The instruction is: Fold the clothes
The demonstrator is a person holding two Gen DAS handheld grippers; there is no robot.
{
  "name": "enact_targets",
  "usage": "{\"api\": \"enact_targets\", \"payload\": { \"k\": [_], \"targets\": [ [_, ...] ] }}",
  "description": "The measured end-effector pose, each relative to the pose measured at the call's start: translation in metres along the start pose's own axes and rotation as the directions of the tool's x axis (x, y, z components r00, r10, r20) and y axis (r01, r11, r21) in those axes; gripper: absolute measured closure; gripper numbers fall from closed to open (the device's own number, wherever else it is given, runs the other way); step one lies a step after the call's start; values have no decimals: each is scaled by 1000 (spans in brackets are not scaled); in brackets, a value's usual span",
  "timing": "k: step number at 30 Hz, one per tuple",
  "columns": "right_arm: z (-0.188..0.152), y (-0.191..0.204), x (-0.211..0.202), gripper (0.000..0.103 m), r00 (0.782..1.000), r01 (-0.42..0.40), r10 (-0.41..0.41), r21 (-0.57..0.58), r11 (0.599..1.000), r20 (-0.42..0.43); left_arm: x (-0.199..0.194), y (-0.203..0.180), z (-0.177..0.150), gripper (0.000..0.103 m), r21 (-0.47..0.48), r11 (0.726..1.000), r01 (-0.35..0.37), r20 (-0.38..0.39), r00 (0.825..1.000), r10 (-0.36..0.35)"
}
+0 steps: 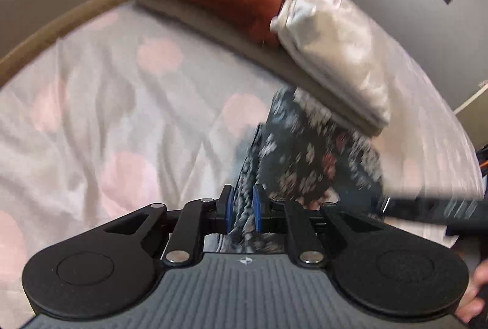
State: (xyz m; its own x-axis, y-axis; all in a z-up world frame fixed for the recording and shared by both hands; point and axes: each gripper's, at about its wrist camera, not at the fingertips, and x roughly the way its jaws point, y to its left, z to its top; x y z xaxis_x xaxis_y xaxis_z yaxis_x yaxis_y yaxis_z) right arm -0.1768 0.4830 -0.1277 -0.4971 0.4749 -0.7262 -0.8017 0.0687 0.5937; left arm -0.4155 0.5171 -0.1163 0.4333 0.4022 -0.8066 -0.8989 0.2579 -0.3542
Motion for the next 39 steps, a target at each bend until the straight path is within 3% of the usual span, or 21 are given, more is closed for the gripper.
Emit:
{"api": "enact_targets", "payload": {
  "k": [5,9,12,15,19,23,25,27,33,35,39],
  "targets": [
    [-18,9,6,81,991,112,-123,-172,979,-58,-12,-24,-5,84,80,997,17,-39,999,-14],
    [-27,-11,-12,81,985,167,-172,-176,970,-16,-1,-37,-23,71,192,980,-42,-80,995,59],
    [-35,-36,-34,81,985,175,-174,-138,975,17,16,-37,-36,71,250,963,-105,-93,987,132],
    [-46,-61,-56,74,978,202,-196,-100,974,63,32,-27,-41,89,237,967,-91,-100,988,117],
    [-65,-103,-81,66,968,235,-234,-1,972,88,45,-22,-46,90,237,964,-120,-80,987,142],
    [-79,-137,-86,53,983,157,-167,117,981,77,48,-21,-48,87,256,958,-131,-66,986,153],
    [-80,-144,-79,47,990,107,-120,154,982,73,48,-19,-48,78,273,952,-141,-61,985,163],
    [-77,-147,-67,45,995,53,-67,177,983,76,49,-14,-46,72,271,953,-137,-65,985,160],
    [-77,-159,-28,45,995,-85,69,275,958,67,59,10,-42,71,147,986,-78,-123,988,96],
    [-80,-163,-18,49,991,-133,118,306,943,66,63,13,-42,81,125,990,-60,-136,988,77],
    [-78,-156,-27,72,990,-130,109,267,955,91,65,5,-39,83,148,986,-76,-147,984,98]
  ]
}}
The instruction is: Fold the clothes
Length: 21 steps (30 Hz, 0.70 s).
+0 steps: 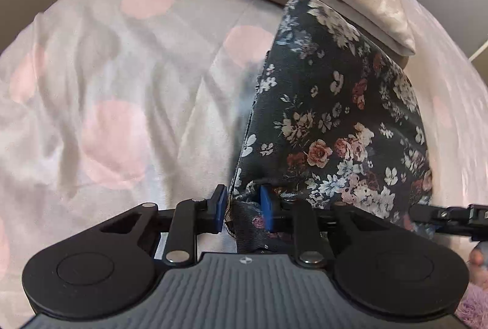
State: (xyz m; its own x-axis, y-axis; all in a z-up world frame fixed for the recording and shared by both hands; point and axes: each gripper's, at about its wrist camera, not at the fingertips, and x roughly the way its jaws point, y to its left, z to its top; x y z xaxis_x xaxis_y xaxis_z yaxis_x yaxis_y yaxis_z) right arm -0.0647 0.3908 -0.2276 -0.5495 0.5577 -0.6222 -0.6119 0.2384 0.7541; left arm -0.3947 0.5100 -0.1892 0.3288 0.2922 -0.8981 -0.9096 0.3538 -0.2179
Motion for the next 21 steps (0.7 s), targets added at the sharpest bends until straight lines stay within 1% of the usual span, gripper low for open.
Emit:
{"api": "enact_targets", "payload": {
  "k": [1,4,7,10,12,14,16,19,21],
  "targets": [
    [0,4,-4,76,1000,-7,7,-18,1000,13,0,-4,1,85,12,1000,-11,-1,1000,11],
    [2,20,-21,80,998,-29,33,-77,997,51,-1,-18,5,89,59,997,-43,-8,999,44],
    [5,35,-41,82,996,-30,41,-131,991,77,0,-35,9,91,107,994,-19,-21,1000,22],
    [10,30,-69,82,993,3,12,-130,991,118,9,-56,14,92,133,988,75,-53,996,-68],
    [14,16,-92,83,989,25,-10,-97,995,146,19,-79,17,92,175,975,139,-89,988,-125],
    [14,-2,-119,83,983,51,-39,-66,996,178,30,-110,22,93,256,948,187,-144,978,-154],
    [10,-19,-143,83,974,78,-69,-34,996,216,40,-144,27,94,346,910,228,-206,965,-163],
    [4,-44,-174,83,959,105,-109,30,994,263,54,-193,30,96,465,843,270,-284,947,-147],
    [-1,-57,-190,83,951,114,-125,55,992,284,62,-220,30,96,520,809,275,-309,943,-122]
  ]
}}
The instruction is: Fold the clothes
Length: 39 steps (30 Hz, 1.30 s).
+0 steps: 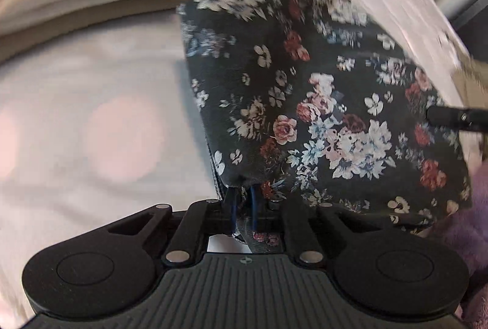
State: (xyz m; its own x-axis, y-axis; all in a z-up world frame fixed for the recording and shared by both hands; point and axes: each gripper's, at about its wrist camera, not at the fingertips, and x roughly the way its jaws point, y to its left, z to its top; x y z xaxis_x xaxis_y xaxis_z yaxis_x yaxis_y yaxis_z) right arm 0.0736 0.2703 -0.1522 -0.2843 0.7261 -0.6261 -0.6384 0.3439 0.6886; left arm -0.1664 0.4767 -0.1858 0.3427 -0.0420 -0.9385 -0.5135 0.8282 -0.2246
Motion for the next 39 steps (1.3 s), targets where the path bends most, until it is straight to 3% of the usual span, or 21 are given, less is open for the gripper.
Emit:
{"api": "enact_targets", "payload": {
  "k": [5,8,12,16,17,18,19,20,24,29,33,39],
  "targets": [
    [-6,-40,-9,83,998,63,-62,18,998,-13,21,-25,14,96,52,998,-48,-53,997,51],
    [-16,-63,3,81,995,89,-86,62,994,-46,22,-22,13,95,19,999,-39,-55,998,40],
    [-21,-77,9,71,991,119,-114,83,989,-65,20,-18,9,94,-32,999,-36,-44,998,35],
    [-22,-84,-10,67,990,139,-135,86,987,-50,15,-29,8,93,-1,997,-82,-36,996,82],
    [-23,-85,-17,68,987,155,-153,76,985,-39,12,-32,8,93,11,995,-95,-35,995,96],
    [-23,-84,-24,76,983,184,-183,60,981,-23,9,-36,9,93,23,994,-108,-34,993,109],
    [-24,-83,-31,84,975,221,-221,42,974,-3,4,-38,9,93,34,992,-121,-27,992,122],
    [-24,-82,-37,84,971,237,-238,35,971,19,-1,-41,10,93,45,990,-135,-16,991,136],
    [-14,-75,-49,83,979,179,-180,18,984,100,-26,-53,16,93,58,987,-149,106,984,143],
    [1,-40,-26,83,979,161,-142,-130,978,145,-25,-67,43,95,52,985,-165,248,957,148],
    [16,-28,1,83,974,190,-160,-196,962,160,0,-64,65,98,-12,985,-175,269,948,172],
    [40,-42,40,88,964,245,-216,-206,947,156,28,-36,79,103,-85,983,-160,235,956,176]
  ]
}}
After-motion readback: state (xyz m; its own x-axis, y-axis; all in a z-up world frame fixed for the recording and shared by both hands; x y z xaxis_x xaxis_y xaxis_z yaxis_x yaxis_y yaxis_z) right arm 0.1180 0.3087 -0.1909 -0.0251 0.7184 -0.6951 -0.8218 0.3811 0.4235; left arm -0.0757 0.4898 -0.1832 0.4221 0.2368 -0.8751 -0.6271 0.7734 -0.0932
